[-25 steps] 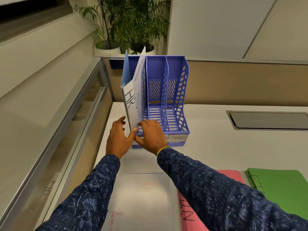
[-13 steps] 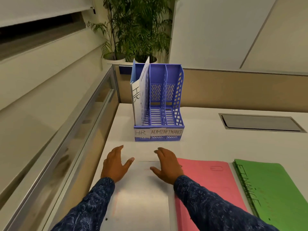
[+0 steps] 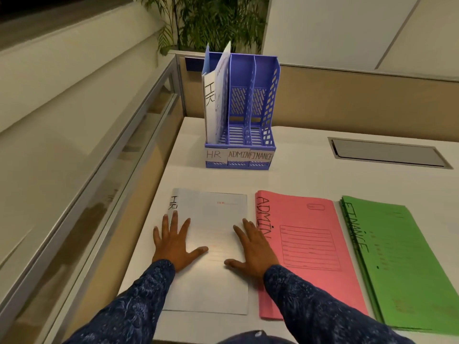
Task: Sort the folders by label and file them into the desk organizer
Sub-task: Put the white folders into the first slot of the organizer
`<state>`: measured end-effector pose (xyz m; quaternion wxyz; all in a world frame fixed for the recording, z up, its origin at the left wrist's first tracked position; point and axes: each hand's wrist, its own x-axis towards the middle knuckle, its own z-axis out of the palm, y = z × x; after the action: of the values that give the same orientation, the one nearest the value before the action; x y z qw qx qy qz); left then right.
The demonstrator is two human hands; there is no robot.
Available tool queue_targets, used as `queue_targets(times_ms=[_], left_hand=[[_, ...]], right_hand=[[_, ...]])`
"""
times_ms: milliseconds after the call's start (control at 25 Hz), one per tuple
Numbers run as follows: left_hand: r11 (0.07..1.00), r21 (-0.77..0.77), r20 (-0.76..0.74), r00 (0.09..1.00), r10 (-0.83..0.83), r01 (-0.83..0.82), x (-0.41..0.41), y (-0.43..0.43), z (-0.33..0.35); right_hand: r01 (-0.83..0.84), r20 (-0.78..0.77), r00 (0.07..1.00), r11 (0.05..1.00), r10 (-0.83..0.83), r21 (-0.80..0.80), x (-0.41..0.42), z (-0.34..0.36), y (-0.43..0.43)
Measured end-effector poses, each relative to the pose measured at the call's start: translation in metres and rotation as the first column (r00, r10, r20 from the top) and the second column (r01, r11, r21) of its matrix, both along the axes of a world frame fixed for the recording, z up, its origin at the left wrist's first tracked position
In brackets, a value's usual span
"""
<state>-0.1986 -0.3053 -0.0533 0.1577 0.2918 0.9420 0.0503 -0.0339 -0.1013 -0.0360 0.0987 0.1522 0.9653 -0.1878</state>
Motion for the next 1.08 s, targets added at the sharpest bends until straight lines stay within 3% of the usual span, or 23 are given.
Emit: queue_targets(times_ms=[280, 400, 480, 560, 640, 760, 960, 1080], left_hand=[[0.993, -0.038, 0.053, 0.992, 0.111, -0.109, 0.016, -0.021, -0.005], [0.976, 0.065, 0.116, 0.973, 0.199, -0.208, 0.016, -0.014, 0.007], [0.891, 0.253, 0.200, 0.922, 0.333, -0.377, 0.010, -0.010, 0.019], [0.694, 0.407, 0.432, 0.795, 0.426, -0.594, -0.004, -0.012, 0.035], [0.581, 0.443, 0.614, 0.703, 0.358, -0.683, -0.021, -0.019, 0.052], [0.619, 0.443, 0.710, 0.676, 0.199, -0.648, -0.033, -0.026, 0.070], [0.593, 0.484, 0.729, 0.671, 0.133, -0.644, -0.024, -0.012, 0.090], [0.527, 0.546, 0.734, 0.675, 0.075, -0.651, -0.022, -0.002, 0.109]], right_hand=[[-0.078, 0.137, 0.988, 0.993, 0.066, 0.088, 0.015, -0.014, -0.027], [-0.087, 0.157, 0.985, 0.992, 0.072, 0.090, 0.014, -0.014, -0.027], [-0.084, 0.155, 0.986, 0.993, 0.070, 0.088, 0.014, -0.015, -0.027], [-0.087, 0.150, 0.986, 0.993, 0.074, 0.081, 0.015, -0.016, -0.026], [-0.092, 0.153, 0.985, 0.993, 0.080, 0.068, 0.015, -0.015, -0.025], [-0.065, 0.120, 0.991, 0.998, 0.061, 0.026, 0.014, -0.011, -0.023], [0.069, 0.022, 0.997, 0.989, -0.067, -0.132, 0.009, 0.000, -0.017], [0.124, -0.060, 0.989, 0.973, -0.138, -0.193, -0.001, 0.016, -0.005]])
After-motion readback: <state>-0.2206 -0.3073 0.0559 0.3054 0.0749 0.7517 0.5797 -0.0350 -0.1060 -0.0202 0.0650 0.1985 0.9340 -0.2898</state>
